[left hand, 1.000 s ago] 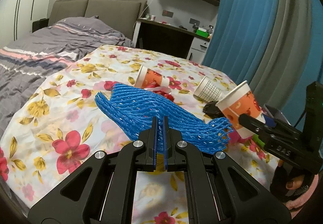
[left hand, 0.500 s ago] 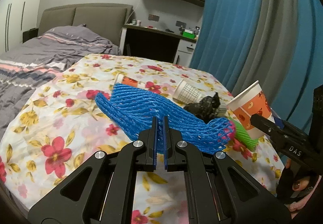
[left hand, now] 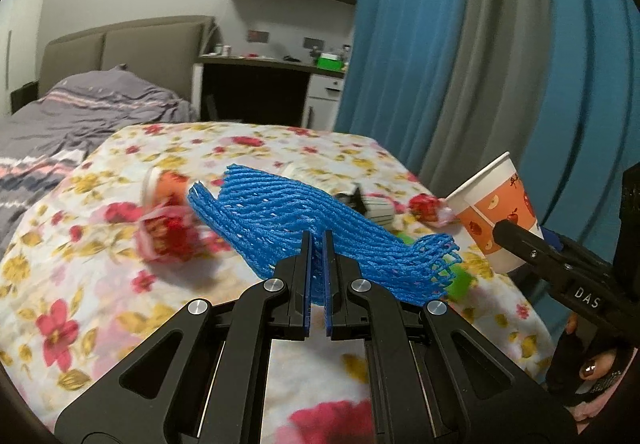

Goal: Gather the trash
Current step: 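Carry the blue net and apple-print cup over the gray bin with both tools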

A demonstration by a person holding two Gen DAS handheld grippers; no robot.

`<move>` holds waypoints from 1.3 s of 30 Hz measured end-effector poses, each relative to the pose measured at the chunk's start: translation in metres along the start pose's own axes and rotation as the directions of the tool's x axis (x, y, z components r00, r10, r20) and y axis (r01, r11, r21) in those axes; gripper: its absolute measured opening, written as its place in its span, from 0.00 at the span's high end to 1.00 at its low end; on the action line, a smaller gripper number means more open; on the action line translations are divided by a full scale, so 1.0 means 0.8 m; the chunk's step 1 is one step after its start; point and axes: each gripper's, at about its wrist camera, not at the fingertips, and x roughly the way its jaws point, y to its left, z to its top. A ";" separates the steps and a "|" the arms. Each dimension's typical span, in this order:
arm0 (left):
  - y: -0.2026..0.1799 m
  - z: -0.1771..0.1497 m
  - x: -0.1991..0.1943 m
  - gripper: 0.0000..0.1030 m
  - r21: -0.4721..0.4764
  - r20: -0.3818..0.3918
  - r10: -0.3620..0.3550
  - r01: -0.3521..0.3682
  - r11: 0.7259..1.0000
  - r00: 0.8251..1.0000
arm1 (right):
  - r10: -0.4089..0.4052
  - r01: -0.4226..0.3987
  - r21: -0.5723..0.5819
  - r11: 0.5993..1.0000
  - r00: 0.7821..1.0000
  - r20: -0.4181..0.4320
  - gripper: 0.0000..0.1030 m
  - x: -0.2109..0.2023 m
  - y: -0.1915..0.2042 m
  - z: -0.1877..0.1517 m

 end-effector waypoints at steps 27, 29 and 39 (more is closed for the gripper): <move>-0.302 0.045 0.190 0.96 0.179 -0.083 -0.336 0.346 0.921 0.938 | -0.368 0.339 0.225 0.913 0.924 0.102 0.41 -0.062 -0.238 0.029; -0.317 0.040 0.203 0.96 0.179 -0.100 -0.349 0.362 0.915 0.932 | -0.380 0.350 0.240 0.905 0.920 0.091 0.41 -0.061 -0.251 0.026; -0.372 0.023 0.250 0.96 0.184 -0.167 -0.387 0.415 0.891 0.907 | -0.408 0.376 0.282 0.883 0.911 0.061 0.41 -0.059 -0.284 0.008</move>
